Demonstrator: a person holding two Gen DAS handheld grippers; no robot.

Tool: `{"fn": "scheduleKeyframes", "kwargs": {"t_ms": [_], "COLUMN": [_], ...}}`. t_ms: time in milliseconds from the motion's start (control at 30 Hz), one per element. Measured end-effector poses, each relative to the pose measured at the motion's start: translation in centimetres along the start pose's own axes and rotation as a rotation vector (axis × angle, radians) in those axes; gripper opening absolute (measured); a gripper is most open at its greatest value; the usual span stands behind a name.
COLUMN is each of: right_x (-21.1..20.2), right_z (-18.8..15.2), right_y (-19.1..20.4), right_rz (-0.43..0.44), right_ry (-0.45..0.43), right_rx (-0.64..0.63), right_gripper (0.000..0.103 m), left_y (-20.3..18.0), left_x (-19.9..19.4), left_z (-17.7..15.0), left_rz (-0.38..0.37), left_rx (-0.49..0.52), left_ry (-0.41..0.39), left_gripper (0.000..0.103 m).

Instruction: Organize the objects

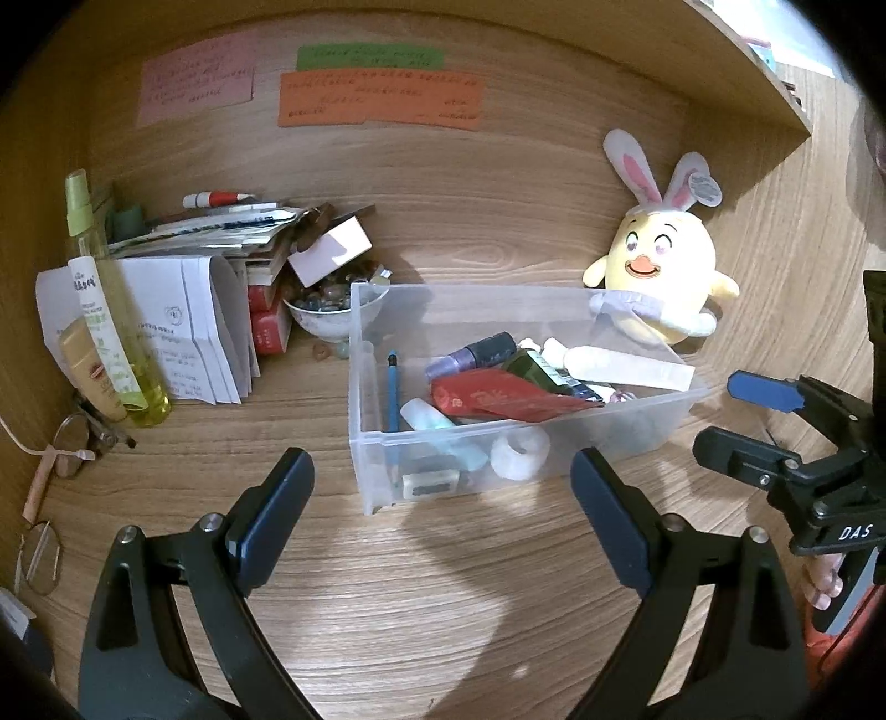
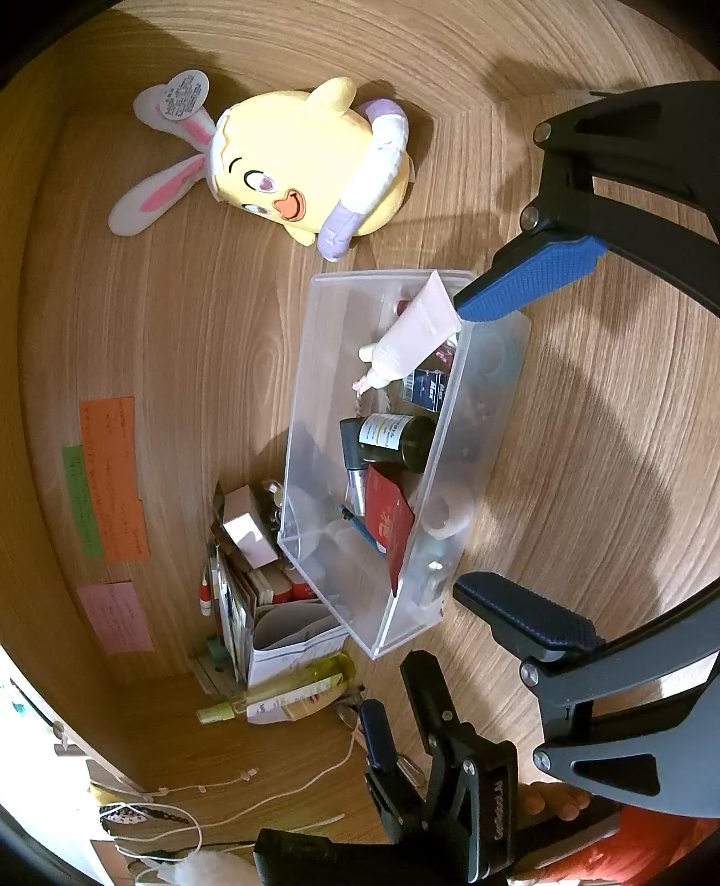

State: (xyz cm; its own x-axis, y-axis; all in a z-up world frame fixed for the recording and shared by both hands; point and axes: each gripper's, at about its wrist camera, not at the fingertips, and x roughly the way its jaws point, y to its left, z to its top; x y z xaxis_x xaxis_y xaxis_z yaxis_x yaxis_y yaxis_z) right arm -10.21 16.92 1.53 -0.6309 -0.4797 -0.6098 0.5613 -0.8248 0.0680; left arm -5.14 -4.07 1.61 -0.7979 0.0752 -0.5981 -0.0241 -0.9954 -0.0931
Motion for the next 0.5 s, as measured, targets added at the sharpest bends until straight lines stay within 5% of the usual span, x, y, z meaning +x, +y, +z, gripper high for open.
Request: {"fn": "scheduleKeyframes", "kwargs": {"t_ms": [500], "right_x": [-0.05], "right_z": [-0.01], "right_y": [0.15], "right_rz": [0.002], "right_ry": [-0.004], "right_rx": [-0.001], "right_gripper": [0.091], "left_y": [-0.06], "left_x": [-0.29], "left_z": [-0.03], "left_rz": [0.005], "left_rx": [-0.008], "left_ry": [-0.004], "left_gripper": [0.095]}}
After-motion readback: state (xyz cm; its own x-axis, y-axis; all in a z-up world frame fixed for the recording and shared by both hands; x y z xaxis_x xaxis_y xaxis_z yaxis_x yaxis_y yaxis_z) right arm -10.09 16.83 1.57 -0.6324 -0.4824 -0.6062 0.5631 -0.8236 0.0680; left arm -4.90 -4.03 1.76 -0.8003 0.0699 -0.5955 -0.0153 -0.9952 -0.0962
